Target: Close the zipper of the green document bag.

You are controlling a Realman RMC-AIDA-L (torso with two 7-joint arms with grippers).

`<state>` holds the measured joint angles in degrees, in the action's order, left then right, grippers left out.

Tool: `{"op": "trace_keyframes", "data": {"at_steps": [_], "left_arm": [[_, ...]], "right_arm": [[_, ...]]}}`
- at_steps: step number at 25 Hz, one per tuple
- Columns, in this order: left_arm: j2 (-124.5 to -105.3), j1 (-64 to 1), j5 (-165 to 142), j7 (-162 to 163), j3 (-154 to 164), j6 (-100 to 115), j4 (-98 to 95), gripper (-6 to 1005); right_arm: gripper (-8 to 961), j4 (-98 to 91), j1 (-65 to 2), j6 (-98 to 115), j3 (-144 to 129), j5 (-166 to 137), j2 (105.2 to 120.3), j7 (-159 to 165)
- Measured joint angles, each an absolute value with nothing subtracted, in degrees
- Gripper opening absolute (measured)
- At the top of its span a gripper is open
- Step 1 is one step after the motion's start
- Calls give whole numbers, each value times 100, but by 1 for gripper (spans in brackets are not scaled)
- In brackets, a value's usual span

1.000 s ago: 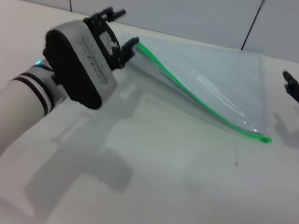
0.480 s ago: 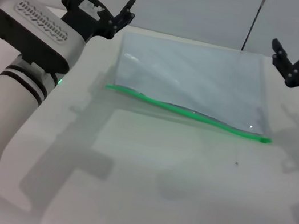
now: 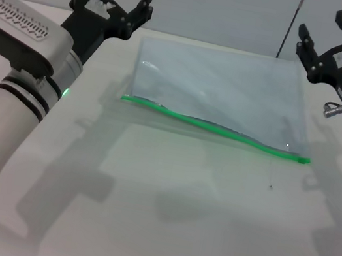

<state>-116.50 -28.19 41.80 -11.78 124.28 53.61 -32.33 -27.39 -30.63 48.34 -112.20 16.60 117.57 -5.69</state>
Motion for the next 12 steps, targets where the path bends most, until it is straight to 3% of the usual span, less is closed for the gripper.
{"op": "trace_keyframes", "data": {"at_steps": [12], "left_arm": [[-11691, -2971, 4198, -1086, 12511, 5457, -2878, 861]], "right_arm": [[623, -2414, -3258, 5196, -11972, 2948, 11750, -744]]}}
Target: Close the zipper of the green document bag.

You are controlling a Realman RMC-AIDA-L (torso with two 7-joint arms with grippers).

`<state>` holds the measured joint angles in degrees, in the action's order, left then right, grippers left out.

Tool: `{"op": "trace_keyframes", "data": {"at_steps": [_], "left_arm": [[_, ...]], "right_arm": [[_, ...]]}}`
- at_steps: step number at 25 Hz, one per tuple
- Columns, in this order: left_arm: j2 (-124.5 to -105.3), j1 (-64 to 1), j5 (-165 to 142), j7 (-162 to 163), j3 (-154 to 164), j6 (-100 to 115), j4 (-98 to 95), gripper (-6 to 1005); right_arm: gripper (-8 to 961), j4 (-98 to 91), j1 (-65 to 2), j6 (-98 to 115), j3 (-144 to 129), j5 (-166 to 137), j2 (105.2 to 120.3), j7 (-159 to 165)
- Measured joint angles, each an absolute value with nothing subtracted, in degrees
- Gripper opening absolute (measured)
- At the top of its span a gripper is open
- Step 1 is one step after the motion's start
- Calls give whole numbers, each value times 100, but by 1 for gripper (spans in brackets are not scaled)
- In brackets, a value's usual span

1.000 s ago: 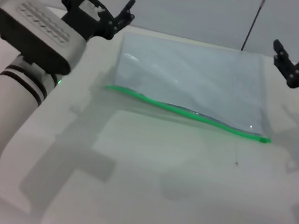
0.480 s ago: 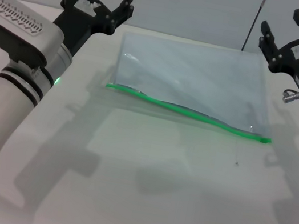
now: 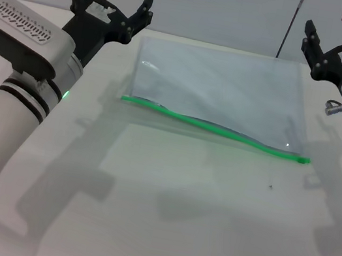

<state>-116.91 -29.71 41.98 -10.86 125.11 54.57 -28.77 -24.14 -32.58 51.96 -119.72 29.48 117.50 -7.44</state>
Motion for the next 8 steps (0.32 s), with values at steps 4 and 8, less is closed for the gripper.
{"op": "trace_keyframes", "data": {"at_steps": [4, 8], "left_arm": [[-11689, -2977, 4198, -1074, 12509, 5461, -2865, 861], [-11684, -2973, 4188, -1075, 12506, 5507, -2816, 861]], "right_arm": [[622, -2420, -3261, 5285, -12029, 2961, 11745, -710], [622, -2418, -3263, 5302, -12088, 2968, 11736, -686]]}}
